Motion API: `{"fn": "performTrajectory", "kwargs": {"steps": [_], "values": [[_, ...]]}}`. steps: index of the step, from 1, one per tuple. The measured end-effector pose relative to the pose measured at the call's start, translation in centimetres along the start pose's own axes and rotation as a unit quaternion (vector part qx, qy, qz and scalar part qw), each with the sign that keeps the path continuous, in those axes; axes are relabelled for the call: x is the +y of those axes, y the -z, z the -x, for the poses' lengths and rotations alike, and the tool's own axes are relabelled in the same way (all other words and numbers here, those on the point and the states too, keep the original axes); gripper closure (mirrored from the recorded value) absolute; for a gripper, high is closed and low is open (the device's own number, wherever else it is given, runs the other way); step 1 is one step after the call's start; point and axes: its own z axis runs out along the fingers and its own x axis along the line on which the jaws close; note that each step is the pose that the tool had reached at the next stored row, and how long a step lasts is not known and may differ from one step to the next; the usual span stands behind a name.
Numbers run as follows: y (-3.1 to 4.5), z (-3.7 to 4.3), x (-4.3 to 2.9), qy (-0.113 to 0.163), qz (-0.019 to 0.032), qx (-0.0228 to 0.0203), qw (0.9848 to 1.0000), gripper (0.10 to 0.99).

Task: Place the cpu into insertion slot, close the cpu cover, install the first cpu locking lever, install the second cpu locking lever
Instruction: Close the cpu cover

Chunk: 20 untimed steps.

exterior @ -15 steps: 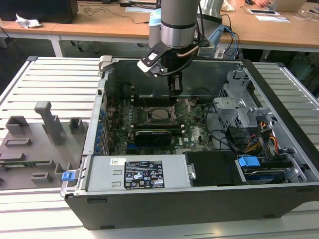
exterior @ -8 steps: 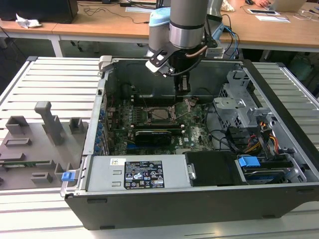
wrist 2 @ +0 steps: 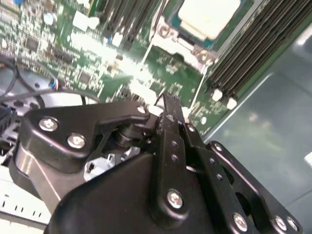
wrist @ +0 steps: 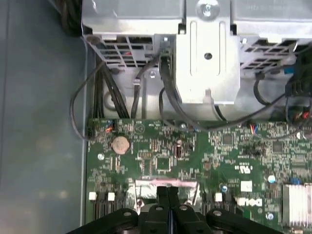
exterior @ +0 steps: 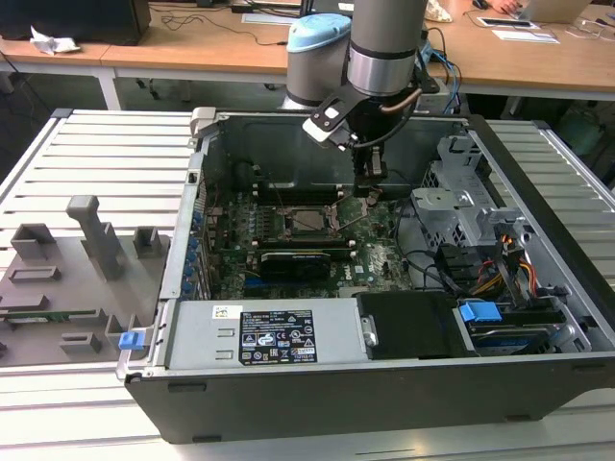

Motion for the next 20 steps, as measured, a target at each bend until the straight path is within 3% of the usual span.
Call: {"fn": "performTrajectory", "kwargs": {"steps": [2, 14, 18, 20], "values": [[-0.06, 0.01, 0.37, 0.015, -0.0001, 0.0008, 0.9999, 0.98], [-0.96, 0.04, 2.49, 0.015, -0.0002, -0.001, 0.9999, 0.98], [-1.43, 0.04, 2.58, 0.015, -0.0006, -0.001, 0.9999, 0.98], [-1.46, 0.05, 2.58, 0.015, -0.004, -0.001, 0.9999, 0.98]]}}
